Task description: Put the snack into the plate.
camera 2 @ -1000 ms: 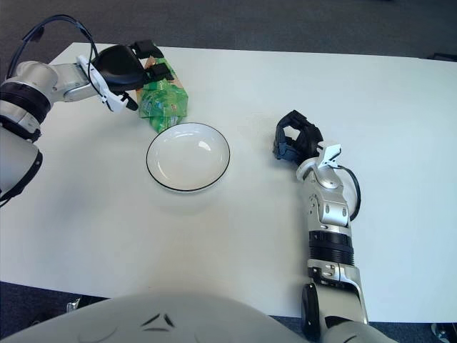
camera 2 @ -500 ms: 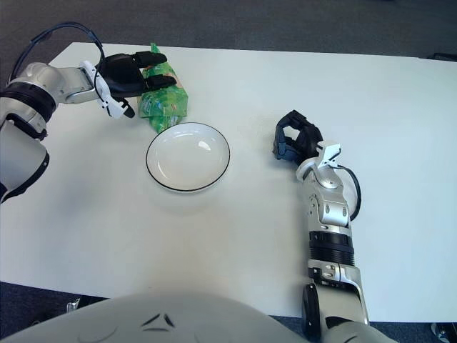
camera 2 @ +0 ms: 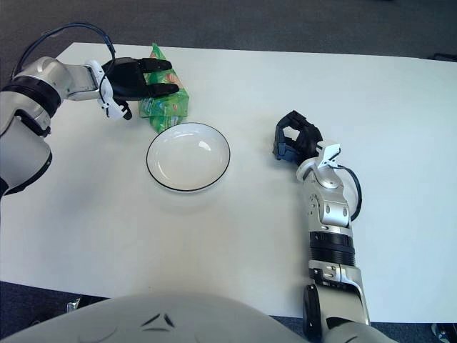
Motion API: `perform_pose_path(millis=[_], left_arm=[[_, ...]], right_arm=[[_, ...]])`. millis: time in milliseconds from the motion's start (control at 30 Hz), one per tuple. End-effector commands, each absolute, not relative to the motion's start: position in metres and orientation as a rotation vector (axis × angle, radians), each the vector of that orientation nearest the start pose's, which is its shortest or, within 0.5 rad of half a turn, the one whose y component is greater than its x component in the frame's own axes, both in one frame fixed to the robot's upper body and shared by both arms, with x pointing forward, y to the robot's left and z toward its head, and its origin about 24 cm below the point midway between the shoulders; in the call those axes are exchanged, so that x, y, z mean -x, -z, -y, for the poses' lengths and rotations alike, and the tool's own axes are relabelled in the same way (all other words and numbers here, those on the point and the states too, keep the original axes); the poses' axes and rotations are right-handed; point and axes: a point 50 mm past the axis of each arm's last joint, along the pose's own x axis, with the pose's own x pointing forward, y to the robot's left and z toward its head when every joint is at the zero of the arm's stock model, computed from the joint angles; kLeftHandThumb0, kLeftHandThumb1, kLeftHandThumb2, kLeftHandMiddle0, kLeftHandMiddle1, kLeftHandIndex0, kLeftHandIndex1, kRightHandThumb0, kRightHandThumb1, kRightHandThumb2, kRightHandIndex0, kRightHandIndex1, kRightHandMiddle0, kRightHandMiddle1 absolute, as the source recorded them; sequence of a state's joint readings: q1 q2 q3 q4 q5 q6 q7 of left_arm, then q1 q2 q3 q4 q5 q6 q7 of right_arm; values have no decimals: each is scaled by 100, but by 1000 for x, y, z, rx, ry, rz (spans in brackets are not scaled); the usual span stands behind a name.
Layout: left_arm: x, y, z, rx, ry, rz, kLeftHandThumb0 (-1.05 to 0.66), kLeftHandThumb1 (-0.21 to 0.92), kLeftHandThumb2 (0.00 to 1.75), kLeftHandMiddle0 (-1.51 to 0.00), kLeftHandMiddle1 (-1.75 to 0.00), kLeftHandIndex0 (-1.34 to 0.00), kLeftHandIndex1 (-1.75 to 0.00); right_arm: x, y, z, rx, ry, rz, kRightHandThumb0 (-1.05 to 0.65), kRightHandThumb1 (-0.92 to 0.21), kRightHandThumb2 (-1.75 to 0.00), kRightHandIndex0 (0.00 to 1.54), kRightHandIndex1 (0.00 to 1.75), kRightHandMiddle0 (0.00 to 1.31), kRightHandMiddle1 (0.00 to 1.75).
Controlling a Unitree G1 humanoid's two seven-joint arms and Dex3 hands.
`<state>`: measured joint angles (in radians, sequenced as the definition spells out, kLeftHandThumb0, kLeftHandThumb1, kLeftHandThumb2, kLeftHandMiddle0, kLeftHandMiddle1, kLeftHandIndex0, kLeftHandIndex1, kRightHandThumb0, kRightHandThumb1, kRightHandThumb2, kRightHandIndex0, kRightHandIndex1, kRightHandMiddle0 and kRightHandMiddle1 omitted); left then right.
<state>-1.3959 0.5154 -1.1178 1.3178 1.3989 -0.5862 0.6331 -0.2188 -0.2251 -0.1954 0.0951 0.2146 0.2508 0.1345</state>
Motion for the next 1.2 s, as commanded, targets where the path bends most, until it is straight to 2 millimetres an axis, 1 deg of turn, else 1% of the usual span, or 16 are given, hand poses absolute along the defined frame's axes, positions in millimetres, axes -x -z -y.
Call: perform_pose_path(millis=[0, 267, 500, 600, 733, 867, 967, 1167], left_arm=[[-405, -186, -145, -2429, 643, 960, -105, 92, 27, 0, 0, 0, 0], [-405, -176, -141, -2423, 578, 1022, -105, 92, 19, 0, 0, 0, 0], [-404, -168, -138, -2404, 557, 1073, -105, 92, 19, 0, 0, 0, 0], [-402, -160, -134, -2386, 547, 1109, -105, 92, 18, 0, 0, 0, 0], [-400, -157, -132, -2371, 517, 1155, -105, 92, 16, 0, 0, 0, 0], [-400, -152, -129, -2362, 493, 1163, -105, 91, 15, 0, 0, 0, 0], [-399, -152, -128, -2352, 496, 1171, -105, 91, 14, 0, 0, 0, 0], [-398, -150, -126, -2344, 560, 1156, -103, 92, 15, 0, 0, 0, 0]], right_arm=[[-280, -37, 220, -62, 21, -257, -46, -38, -123, 126, 175, 56, 175], [-279, -37, 220, -63, 15, -260, -46, -39, -123, 126, 175, 56, 175], [-278, -37, 219, -58, 5, -264, -46, -39, -123, 126, 175, 56, 175], [-277, -38, 218, -51, -7, -262, -46, -39, -123, 126, 175, 56, 175], [-276, -38, 218, -45, -17, -265, -46, -39, -123, 125, 175, 56, 175], [-276, -37, 218, -33, -28, -268, -46, -39, -123, 125, 175, 56, 175], [-276, -38, 218, -21, -35, -269, -46, -39, -123, 126, 175, 56, 175], [-276, -39, 217, -18, -43, -277, -46, -38, -123, 126, 175, 56, 175]])
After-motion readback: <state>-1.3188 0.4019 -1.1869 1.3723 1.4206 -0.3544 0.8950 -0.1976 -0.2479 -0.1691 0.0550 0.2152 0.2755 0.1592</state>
